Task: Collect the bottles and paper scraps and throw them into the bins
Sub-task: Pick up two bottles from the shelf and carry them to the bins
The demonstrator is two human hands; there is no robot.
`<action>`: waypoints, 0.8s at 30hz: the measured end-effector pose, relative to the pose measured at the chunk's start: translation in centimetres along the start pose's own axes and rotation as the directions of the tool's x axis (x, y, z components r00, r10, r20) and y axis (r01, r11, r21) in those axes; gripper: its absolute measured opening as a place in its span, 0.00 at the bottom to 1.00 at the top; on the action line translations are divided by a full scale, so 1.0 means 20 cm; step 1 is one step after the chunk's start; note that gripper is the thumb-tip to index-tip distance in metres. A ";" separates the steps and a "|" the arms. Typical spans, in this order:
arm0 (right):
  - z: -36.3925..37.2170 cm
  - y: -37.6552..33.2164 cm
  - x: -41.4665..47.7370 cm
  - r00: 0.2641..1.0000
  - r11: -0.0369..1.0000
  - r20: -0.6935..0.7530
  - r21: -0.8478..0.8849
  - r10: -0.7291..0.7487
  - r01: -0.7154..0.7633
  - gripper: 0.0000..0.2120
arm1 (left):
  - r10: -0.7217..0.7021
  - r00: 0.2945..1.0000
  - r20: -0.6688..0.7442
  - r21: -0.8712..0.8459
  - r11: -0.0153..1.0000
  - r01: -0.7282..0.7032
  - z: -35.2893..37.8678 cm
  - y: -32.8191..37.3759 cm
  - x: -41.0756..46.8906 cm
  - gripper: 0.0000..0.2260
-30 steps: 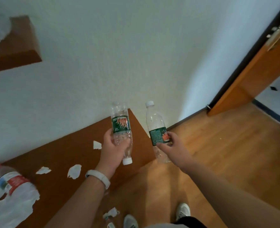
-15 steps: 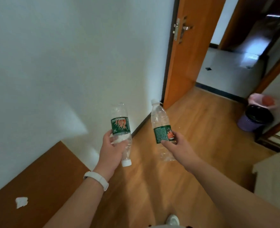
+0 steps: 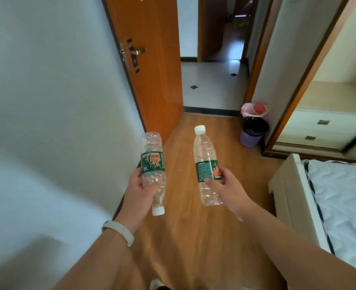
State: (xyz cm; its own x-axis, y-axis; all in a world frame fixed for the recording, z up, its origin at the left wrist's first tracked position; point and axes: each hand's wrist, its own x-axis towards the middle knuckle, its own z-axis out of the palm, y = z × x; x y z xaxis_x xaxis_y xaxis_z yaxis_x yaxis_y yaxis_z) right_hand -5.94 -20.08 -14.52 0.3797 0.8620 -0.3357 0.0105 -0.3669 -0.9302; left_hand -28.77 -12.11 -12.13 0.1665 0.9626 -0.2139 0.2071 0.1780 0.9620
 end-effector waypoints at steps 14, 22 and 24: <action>-0.11 -0.15 0.73 0.948 0.993 -0.299 -0.012 0.109 -0.118 0.28 | -0.017 0.950 0.313 -0.049 0.998 0.034 0.27 0.15 1.00 0.18; 0.02 -0.45 1.29 0.902 0.991 -0.415 -0.001 0.121 -0.134 0.27 | 0.014 0.911 0.412 -0.068 0.998 0.016 0.27 0.38 1.76 0.16; 0.02 -0.48 1.39 0.886 0.991 -0.447 0.014 0.124 -0.132 0.27 | 0.014 0.903 0.430 -0.074 0.997 0.019 0.31 0.41 1.91 0.16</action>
State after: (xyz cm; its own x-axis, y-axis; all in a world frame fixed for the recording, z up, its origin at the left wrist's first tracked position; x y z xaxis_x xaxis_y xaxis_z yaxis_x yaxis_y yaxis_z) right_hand 4.14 7.53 -14.98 0.7510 0.5619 -0.3467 -0.0529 -0.4722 -0.8799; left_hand -14.78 24.84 -13.43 0.5679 0.7835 -0.2524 0.1384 0.2113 0.9676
